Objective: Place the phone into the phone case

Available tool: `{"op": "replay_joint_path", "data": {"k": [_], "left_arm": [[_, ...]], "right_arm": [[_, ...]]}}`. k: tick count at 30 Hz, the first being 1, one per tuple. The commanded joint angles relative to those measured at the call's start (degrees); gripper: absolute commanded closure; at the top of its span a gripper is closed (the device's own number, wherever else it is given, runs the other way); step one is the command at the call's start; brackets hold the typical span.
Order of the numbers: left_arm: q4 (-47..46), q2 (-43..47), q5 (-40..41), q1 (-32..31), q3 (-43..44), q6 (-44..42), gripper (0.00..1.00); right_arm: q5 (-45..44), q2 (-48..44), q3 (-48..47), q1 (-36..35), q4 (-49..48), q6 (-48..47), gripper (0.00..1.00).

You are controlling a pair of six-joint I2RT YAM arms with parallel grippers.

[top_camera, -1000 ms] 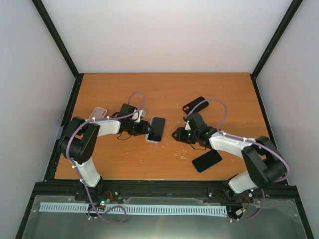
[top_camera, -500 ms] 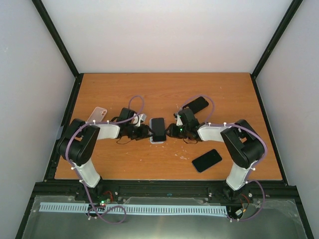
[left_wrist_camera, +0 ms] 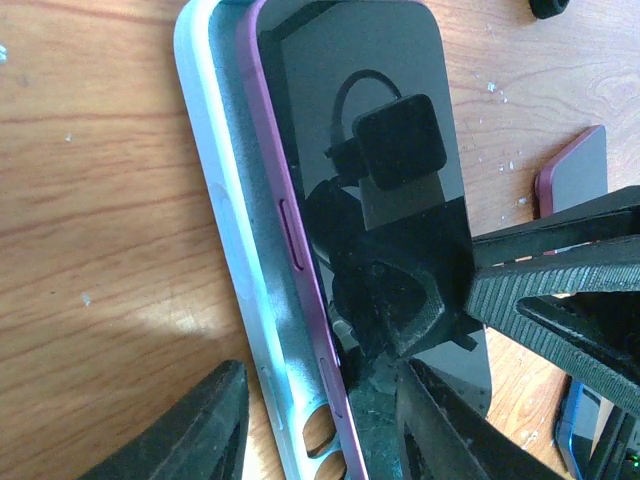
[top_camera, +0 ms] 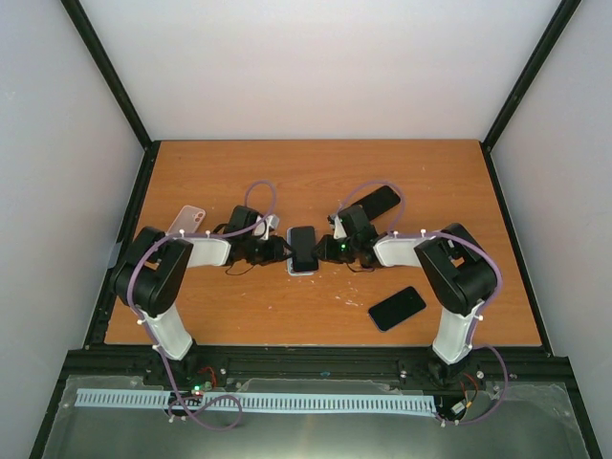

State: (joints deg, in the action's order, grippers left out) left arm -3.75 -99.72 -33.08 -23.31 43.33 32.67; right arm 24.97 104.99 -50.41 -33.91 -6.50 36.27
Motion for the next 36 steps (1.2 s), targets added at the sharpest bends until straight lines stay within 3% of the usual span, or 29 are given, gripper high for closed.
{"op": "replay_joint_path", "data": {"k": [1, 24, 36], "left_arm": [[-2.2, -1.3, -1.3, -0.2, 1.0, -0.4, 0.61], [-4.9, -2.0, -4.7, -1.6, 0.0, 2.5, 0.72], [-5.4, -1.3, -8.0, -5.8, -1.1, 4.2, 0.72]], "right_arm": [[1.3, 0.0, -1.3, -1.1, -1.2, -0.2, 0.82], [-5.2, 4.5, -1.6, -5.7, -4.9, 5.6, 0.88], [-9.2, -2.7, 6.1, -6.3, -2.8, 6.0, 0.89]]}}
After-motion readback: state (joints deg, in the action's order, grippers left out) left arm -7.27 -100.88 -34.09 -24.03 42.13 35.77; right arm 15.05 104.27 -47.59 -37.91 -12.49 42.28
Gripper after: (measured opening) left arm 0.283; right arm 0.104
